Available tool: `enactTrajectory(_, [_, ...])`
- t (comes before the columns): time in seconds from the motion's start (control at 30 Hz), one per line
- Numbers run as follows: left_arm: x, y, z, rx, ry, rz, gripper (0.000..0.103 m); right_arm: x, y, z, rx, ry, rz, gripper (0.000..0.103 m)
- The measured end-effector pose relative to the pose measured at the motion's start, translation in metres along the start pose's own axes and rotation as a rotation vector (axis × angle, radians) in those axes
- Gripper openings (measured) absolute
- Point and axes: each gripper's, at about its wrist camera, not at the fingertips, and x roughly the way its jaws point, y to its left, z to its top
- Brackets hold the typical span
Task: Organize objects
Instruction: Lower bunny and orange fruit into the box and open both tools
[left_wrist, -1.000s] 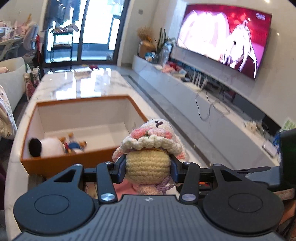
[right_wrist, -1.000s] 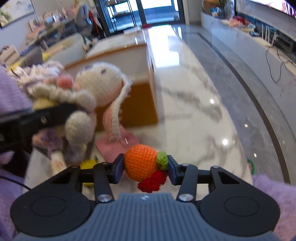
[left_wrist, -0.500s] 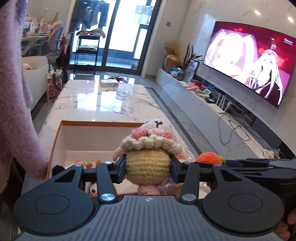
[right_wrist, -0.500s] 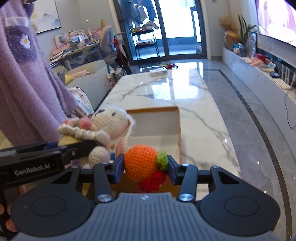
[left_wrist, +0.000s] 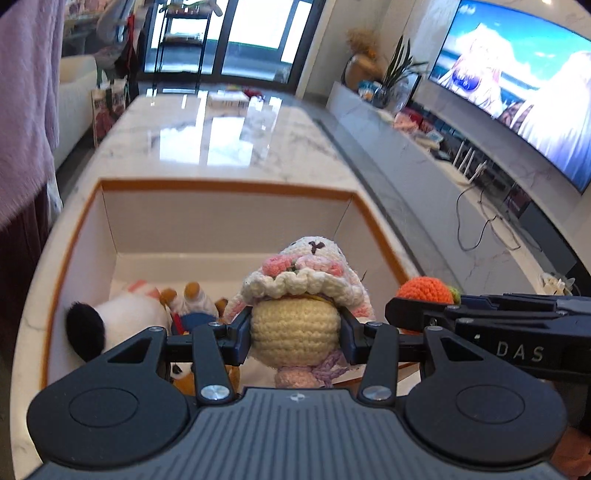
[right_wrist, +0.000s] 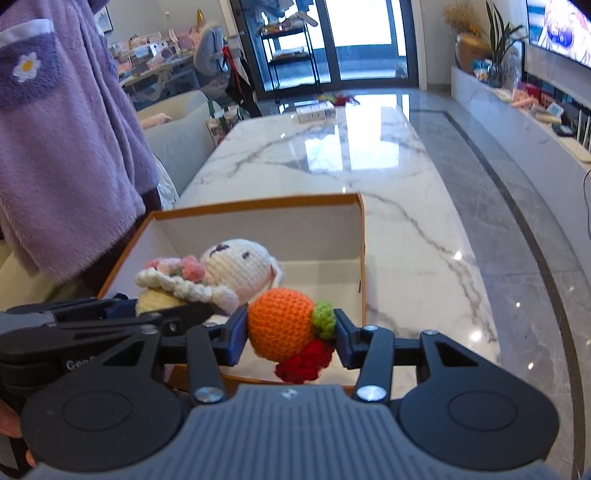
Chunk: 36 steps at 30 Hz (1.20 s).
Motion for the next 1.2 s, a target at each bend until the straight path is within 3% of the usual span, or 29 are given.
enactTrajectory(0.1, [0.011,-0.001,-0.006,0.016,0.023,0.035,0.053,0.016,-0.006,-0.003,0.033,0.039,0.029,0.049])
enactTrajectory(0.23, [0.026,0.002,-0.012,0.009,0.071,0.028,0.053,0.037,-0.012,-0.004,0.054,0.081,0.028,0.049])
enactTrajectory(0.37, [0.032,0.003,-0.014,0.024,0.067,0.028,0.053,0.05,-0.016,-0.003,0.069,0.098,0.032,0.049])
enactTrajectory(0.5, [0.035,-0.011,-0.017,0.137,0.076,0.048,0.055,0.057,-0.012,-0.001,0.066,0.112,0.043,0.049])
enactTrajectory(0.77, [0.033,-0.001,-0.017,0.095,0.076,0.011,0.059,0.059,-0.005,0.0,0.045,0.126,0.018,0.05])
enactTrajectory(0.83, [0.028,-0.001,-0.017,0.084,0.068,0.016,0.068,0.058,-0.004,-0.001,0.046,0.131,0.013,0.05])
enactTrajectory(1.0, [0.014,0.005,-0.014,0.075,0.052,-0.01,0.068,0.056,-0.005,-0.001,0.049,0.138,-0.007,0.05])
enactTrajectory(1.07, [0.007,0.007,-0.014,0.086,0.039,-0.016,0.064,0.055,-0.005,-0.001,0.044,0.141,-0.011,0.05])
enactTrajectory(1.2, [-0.001,0.011,-0.012,0.094,0.024,-0.045,0.041,0.055,-0.001,-0.002,0.019,0.153,-0.028,0.05])
